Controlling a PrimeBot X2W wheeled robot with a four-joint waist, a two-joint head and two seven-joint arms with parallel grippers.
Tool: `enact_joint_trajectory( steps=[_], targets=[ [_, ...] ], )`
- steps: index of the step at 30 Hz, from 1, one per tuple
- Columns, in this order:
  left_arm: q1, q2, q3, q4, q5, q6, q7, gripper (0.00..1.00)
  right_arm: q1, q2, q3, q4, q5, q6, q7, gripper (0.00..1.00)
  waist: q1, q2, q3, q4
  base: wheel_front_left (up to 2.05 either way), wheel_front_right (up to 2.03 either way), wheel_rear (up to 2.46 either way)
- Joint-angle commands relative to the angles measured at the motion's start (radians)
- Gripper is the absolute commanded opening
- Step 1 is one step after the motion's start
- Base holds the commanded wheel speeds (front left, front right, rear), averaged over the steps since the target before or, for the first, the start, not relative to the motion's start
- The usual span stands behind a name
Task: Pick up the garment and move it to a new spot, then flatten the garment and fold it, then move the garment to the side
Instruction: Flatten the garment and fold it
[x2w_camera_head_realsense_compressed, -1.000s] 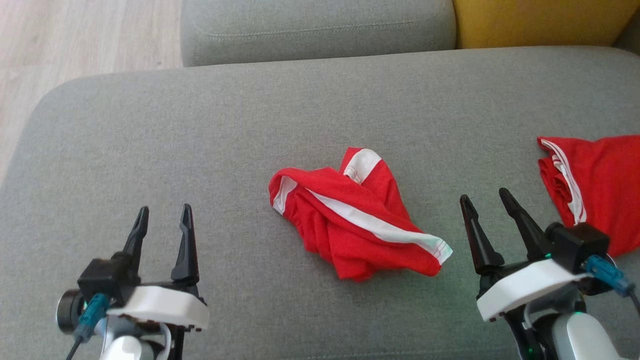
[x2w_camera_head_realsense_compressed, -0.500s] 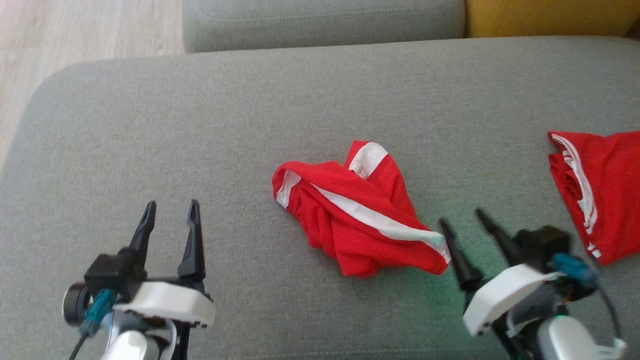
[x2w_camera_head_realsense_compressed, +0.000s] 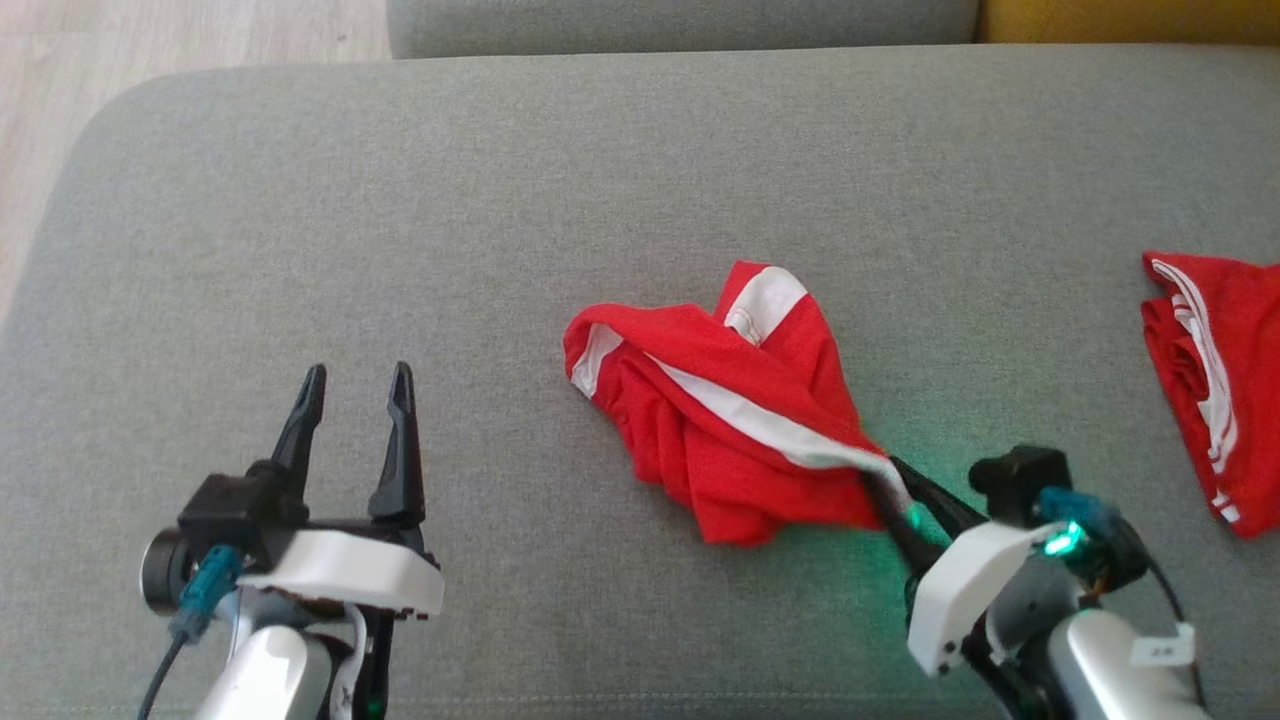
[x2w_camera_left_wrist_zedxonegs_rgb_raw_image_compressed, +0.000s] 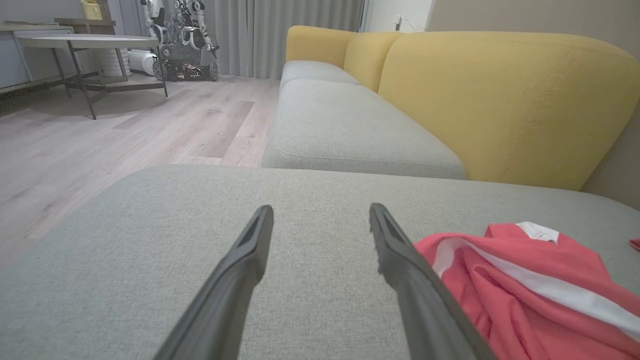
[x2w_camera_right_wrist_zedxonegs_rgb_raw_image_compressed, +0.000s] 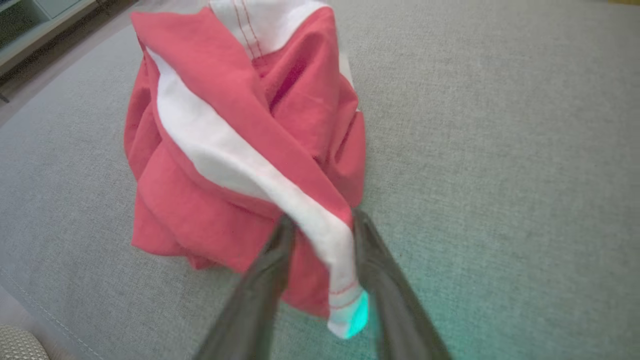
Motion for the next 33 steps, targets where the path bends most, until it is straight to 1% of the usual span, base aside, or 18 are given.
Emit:
enact_joint_trajectory(
  steps=[1, 6, 12, 13, 15, 18, 23, 27, 32, 33],
  targets=[
    [-0.058, 0.009, 0.034, -0.025, 0.003, -0.003, -0.011, 1.00, -0.054, -0.019, 0.009, -0.036, 0.010, -0.001, -0.015, 0.00, 0.0000, 0.0000, 0.002, -0.001, 0.00, 0.00, 0.00],
    [-0.063, 0.006, 0.038, -0.020, 0.004, -0.006, -0.016, 1.00, -0.089, -0.039, -0.027, -0.079, 0.008, -0.001, -0.040, 0.00, 0.0000, 0.0000, 0.009, -0.008, 0.00, 0.00, 0.00],
    [-0.071, -0.002, 0.035, -0.011, 0.007, -0.013, -0.020, 1.00, -0.135, -0.079, -0.102, -0.119, 0.002, -0.001, -0.020, 0.00, 0.0000, 0.0000, 0.018, -0.016, 0.00, 0.00, 0.00],
    [-0.076, -0.004, 0.033, -0.010, 0.009, -0.015, -0.020, 1.00, -0.154, -0.094, -0.133, -0.118, 0.001, -0.001, -0.012, 0.00, 0.0000, 0.0000, 0.025, -0.016, 0.00, 0.00, 0.00],
    [-0.083, -0.007, 0.031, -0.009, 0.011, -0.018, -0.021, 1.00, -0.175, -0.111, -0.163, -0.109, 0.004, -0.001, -0.008, 0.00, 0.0000, 0.0000, 0.033, -0.015, 0.00, 0.00, 0.00],
    [-0.090, -0.010, 0.028, -0.006, 0.012, -0.021, -0.022, 1.00, -0.199, -0.130, -0.187, -0.092, 0.006, -0.001, -0.005, 0.00, 0.0000, 0.0000, 0.041, -0.012, 0.00, 0.00, 0.00],
    [-0.110, -0.016, 0.022, 0.003, 0.016, -0.032, -0.023, 1.00, -0.254, -0.180, -0.214, 0.000, 0.022, -0.001, -0.019, 0.00, 0.0000, 0.0000, 0.067, 0.003, 0.00, 0.00, 0.00],
    [-0.119, -0.020, 0.022, 0.013, 0.018, -0.039, -0.024, 1.00, -0.265, -0.204, -0.178, 0.118, 0.034, -0.001, -0.049, 0.00, 0.0000, 0.0000, 0.081, 0.013, 0.00, 0.00, 0.00],
    [-0.124, -0.023, 0.021, 0.019, 0.021, -0.045, -0.024, 1.00, -0.272, -0.185, -0.133, 0.274, 0.061, -0.001, -0.122, 0.00, 0.0000, 0.0000, 0.092, 0.014, 0.00, 0.00, 0.00],
    [-0.124, -0.023, 0.021, 0.021, 0.022, -0.046, -0.025, 1.00, -0.276, -0.181, -0.123, 0.304, 0.062, -0.001, -0.134, 0.06, 0.0000, 0.0000, 0.093, 0.013, 0.00, 0.00, 0.00]
  ],
)
